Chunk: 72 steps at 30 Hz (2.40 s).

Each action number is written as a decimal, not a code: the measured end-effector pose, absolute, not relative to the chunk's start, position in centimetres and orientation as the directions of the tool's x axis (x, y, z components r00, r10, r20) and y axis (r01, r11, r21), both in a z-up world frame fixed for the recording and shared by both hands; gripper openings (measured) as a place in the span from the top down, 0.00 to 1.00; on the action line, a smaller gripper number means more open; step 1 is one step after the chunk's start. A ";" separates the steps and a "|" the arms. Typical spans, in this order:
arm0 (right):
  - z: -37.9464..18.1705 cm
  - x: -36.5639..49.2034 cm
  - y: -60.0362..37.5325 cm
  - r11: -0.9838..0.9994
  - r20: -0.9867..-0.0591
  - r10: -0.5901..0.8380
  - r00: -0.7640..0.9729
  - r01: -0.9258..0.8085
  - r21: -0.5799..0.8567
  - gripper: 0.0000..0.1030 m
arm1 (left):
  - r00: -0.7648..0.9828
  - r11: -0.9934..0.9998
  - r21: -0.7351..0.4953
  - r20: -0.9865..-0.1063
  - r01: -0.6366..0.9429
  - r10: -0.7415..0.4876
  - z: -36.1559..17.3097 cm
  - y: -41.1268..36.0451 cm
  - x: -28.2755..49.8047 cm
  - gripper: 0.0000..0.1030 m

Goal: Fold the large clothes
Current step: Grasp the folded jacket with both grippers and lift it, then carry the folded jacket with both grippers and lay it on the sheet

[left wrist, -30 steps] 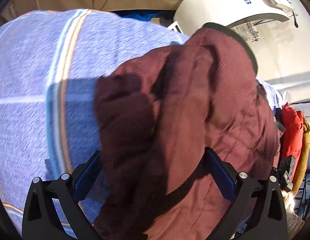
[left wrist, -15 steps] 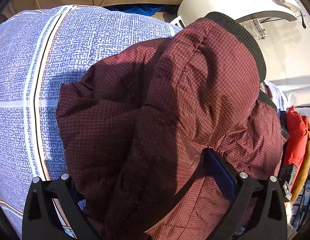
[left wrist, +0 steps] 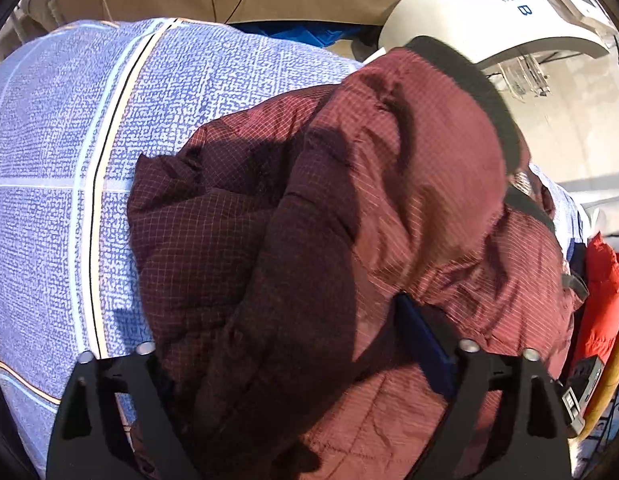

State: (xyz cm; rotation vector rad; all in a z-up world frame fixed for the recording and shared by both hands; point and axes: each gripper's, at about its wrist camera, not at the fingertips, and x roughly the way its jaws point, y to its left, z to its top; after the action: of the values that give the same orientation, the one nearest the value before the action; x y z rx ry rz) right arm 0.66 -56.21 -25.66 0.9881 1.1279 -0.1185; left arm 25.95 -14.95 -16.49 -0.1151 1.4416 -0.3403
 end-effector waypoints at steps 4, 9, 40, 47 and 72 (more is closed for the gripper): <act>-24.7 0.3 -55.5 0.629 -0.820 0.324 0.471 0.540 0.559 0.20 | 0.090 0.930 -0.287 -0.945 0.229 -0.314 -14.7 -14.4 24.6 0.57; -22.9 -0.7 -55.2 0.649 -0.806 0.322 0.496 0.504 0.570 0.49 | 0.110 0.913 -0.322 -0.927 0.250 -0.358 -12.2 -13.5 22.6 0.70; -4.1 -3.8 -38.9 0.921 -0.832 0.339 0.439 0.027 0.389 0.75 | 0.334 0.874 -0.400 -0.813 0.275 -0.477 1.2 0.0 1.5 0.77; 0.3 0.5 -26.9 0.899 -0.807 0.438 0.397 -0.211 0.384 0.75 | 0.545 0.914 -0.404 -0.762 0.024 -0.351 5.5 16.8 -1.7 0.77; -3.7 37.2 19.7 0.762 -0.894 0.445 0.063 -0.551 0.340 0.57 | 0.618 0.645 -0.486 -0.786 -0.590 -0.027 -6.4 42.8 -8.6 0.51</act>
State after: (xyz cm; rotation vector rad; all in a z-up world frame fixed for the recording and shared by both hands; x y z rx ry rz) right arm 37.23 19.65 -3.72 -0.0990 1.3068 0.7541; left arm -8.62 42.77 -6.37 -0.8197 0.8566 0.3692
